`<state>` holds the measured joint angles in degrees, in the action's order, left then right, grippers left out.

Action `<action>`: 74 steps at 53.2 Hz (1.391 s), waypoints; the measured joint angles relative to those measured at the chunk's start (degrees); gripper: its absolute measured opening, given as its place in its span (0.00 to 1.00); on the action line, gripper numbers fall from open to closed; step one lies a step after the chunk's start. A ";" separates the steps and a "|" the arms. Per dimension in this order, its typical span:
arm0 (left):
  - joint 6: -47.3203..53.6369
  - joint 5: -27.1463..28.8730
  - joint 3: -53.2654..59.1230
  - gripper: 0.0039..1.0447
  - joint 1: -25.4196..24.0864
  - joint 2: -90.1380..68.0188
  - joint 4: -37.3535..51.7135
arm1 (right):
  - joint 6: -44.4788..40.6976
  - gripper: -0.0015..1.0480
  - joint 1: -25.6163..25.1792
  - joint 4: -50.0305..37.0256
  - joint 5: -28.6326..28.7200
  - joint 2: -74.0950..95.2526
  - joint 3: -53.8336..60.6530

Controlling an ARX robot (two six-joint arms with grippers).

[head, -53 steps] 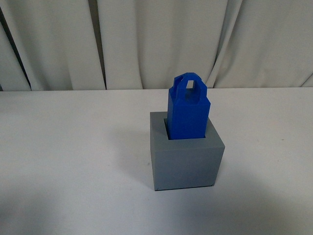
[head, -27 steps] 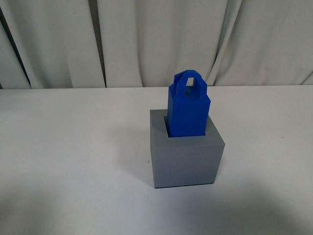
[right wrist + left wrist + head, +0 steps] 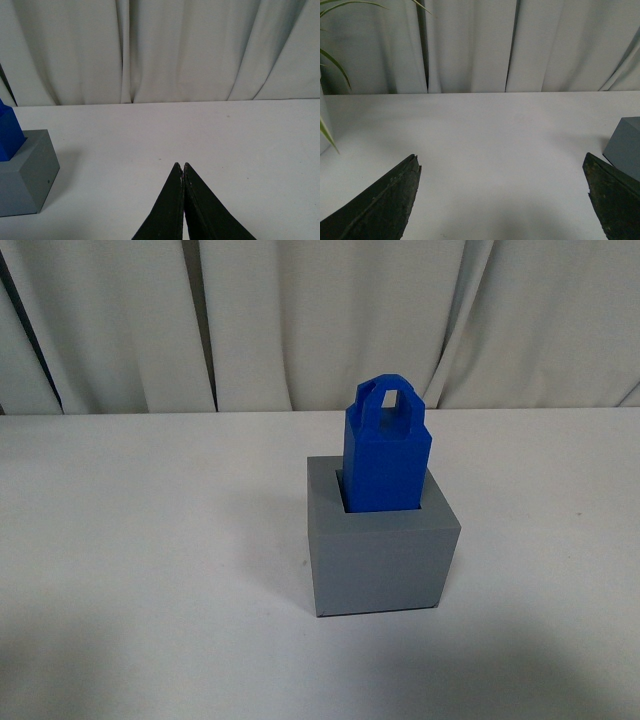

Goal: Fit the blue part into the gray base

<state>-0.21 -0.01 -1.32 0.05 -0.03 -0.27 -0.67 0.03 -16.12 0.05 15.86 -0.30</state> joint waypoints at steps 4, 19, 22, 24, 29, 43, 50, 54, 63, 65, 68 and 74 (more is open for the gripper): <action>-0.02 0.00 0.00 0.94 0.00 0.00 0.00 | -0.02 0.02 0.00 1.27 0.00 -1.25 0.00; 0.00 0.00 0.00 0.94 0.00 0.00 0.00 | -0.02 0.02 0.00 5.01 0.02 -4.98 0.00; 0.00 0.00 0.00 0.94 0.00 0.00 0.00 | -0.02 0.02 0.00 5.66 0.02 -5.62 0.00; -0.02 0.00 0.00 0.94 0.00 0.00 0.00 | -0.02 0.02 0.00 6.51 0.02 -6.45 0.00; 0.00 0.04 0.00 0.94 0.00 0.00 0.00 | 0.00 0.02 0.00 14.71 0.13 -12.55 -0.04; 0.00 0.02 0.00 0.94 0.00 0.00 0.00 | -0.02 0.13 0.00 15.98 0.11 -15.61 -0.04; 0.00 0.00 0.00 0.94 0.00 0.00 0.00 | -0.02 0.31 0.00 16.00 0.09 -15.61 -0.04; 0.00 0.00 0.00 0.94 0.00 0.00 0.00 | -0.02 0.43 0.00 16.00 0.09 -15.63 -0.04; 0.00 0.02 0.00 0.94 0.00 0.00 0.00 | -0.02 0.68 0.00 16.00 0.09 -15.63 -0.04; 0.00 0.00 0.00 0.94 0.00 0.00 0.00 | -0.02 0.73 0.00 16.00 0.09 -15.63 -0.04; 0.00 0.00 0.00 0.94 0.00 0.00 0.00 | -0.02 0.82 0.00 16.00 0.09 -15.63 -0.04; 0.00 0.02 0.00 0.94 0.00 0.00 0.00 | 0.07 0.95 0.00 16.00 0.09 -15.63 -0.04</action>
<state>-0.21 0.01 -1.32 0.05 -0.03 -0.27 -0.60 0.03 -0.12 0.14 0.23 -0.34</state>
